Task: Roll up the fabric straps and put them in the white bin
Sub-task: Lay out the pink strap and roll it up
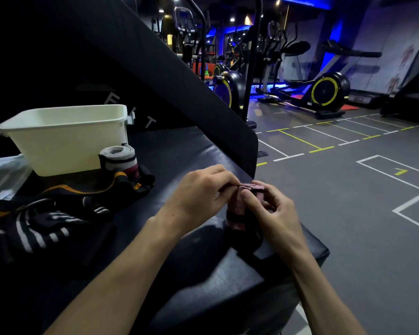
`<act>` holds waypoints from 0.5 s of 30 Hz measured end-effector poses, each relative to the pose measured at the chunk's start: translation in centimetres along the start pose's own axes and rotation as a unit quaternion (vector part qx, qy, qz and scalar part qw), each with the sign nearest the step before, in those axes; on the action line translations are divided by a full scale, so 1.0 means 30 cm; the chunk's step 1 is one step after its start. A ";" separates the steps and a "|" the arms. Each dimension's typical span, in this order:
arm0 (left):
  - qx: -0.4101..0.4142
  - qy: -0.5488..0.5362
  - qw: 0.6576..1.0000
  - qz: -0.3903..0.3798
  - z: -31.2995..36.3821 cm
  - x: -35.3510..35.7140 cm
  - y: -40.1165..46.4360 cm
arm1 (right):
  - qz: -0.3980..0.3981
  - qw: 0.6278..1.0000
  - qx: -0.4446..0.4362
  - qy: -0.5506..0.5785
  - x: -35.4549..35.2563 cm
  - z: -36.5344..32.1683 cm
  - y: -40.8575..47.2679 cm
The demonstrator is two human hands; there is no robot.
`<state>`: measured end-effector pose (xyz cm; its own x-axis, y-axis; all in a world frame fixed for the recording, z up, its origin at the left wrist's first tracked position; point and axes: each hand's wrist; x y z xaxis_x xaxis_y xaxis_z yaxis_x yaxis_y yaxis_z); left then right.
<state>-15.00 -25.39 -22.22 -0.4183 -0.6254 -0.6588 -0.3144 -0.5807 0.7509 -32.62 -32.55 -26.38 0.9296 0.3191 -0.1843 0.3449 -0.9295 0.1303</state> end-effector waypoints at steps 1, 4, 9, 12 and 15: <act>0.003 0.017 1.000 -0.002 0.005 0.003 0.000 | -0.004 1.000 0.005 0.009 0.002 0.000 -0.001; 0.009 0.087 0.996 0.010 0.025 0.016 0.003 | -0.004 0.999 0.026 0.041 0.015 0.001 0.002; 0.020 0.136 0.990 0.026 0.043 0.036 0.001 | 0.067 0.997 0.030 0.003 0.052 0.002 0.003; 0.020 0.144 0.989 0.028 0.042 0.045 -0.004 | 0.097 0.995 0.026 -0.016 0.071 -0.012 -0.005; 0.024 0.149 0.988 0.031 0.038 0.047 -0.005 | 0.119 0.992 0.021 -0.038 0.077 -0.033 -0.012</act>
<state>-16.52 -25.59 -23.21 -0.1716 -0.7885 -0.5907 -0.3393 -0.5156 0.7868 -30.47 -31.30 -25.89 0.9710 0.0753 -0.2270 0.1089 -0.9842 0.1395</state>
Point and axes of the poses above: each hand's wrist, its own y-axis towards the middle knuckle, its own x-axis out of the palm, z = x × y, and after that the axes turned 13 degrees about x, right-handed
